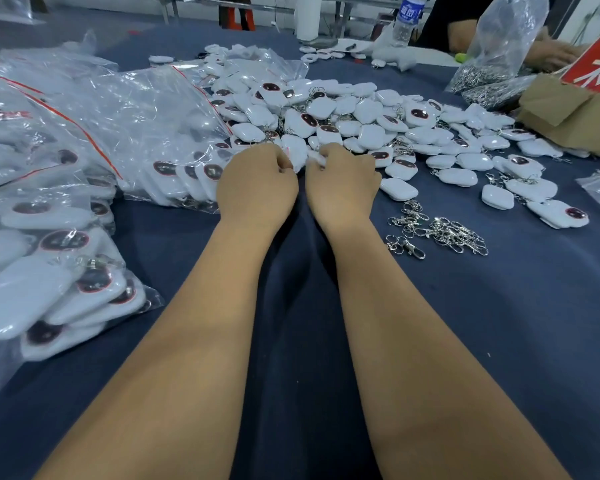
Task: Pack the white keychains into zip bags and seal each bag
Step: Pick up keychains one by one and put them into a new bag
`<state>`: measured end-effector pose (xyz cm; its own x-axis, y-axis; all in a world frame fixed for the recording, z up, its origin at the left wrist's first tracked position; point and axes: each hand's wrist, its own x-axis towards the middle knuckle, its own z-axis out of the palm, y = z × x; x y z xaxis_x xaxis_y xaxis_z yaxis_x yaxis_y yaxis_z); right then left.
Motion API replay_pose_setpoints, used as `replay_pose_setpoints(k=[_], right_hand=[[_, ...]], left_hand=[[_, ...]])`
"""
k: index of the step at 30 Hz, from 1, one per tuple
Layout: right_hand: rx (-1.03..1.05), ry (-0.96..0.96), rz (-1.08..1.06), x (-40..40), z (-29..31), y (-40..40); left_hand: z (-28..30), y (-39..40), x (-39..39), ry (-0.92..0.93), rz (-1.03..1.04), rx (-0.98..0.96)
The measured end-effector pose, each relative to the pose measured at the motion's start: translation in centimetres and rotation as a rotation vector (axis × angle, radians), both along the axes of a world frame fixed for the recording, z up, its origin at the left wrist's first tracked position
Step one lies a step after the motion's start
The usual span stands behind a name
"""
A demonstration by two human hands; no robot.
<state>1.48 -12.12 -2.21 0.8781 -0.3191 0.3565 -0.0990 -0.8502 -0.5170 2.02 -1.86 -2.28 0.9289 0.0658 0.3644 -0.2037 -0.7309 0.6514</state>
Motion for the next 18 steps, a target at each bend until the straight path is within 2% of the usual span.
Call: replay_pose_setpoints(k=[3, 7, 9, 13, 18], right_hand=[[0.219, -0.105, 0.004, -0.1, 0.5, 0.1], [0.900, -0.203, 0.099, -0.2, 1.2, 0.4], [1.117, -0.188, 0.173, -0.2, 1.4, 0.5], [1.250, -0.143, 0.250, -0.1, 1.5, 0.7], [1.187, -0.113, 0.305, -0.2, 1.2, 0.7]], left_hand=[[0.0, -0.2, 0.0, 0.056, -0.012, -0.076], [0.2, -0.1, -0.2, 0.113, -0.047, -0.255], [0.3, 0.0, -0.3, 0.126, -0.062, -0.357], [0.4, -0.1, -0.1, 0.157, -0.055, -0.542], [0.5, -0.1, -0.1, 0.180, -0.040, -0.601]])
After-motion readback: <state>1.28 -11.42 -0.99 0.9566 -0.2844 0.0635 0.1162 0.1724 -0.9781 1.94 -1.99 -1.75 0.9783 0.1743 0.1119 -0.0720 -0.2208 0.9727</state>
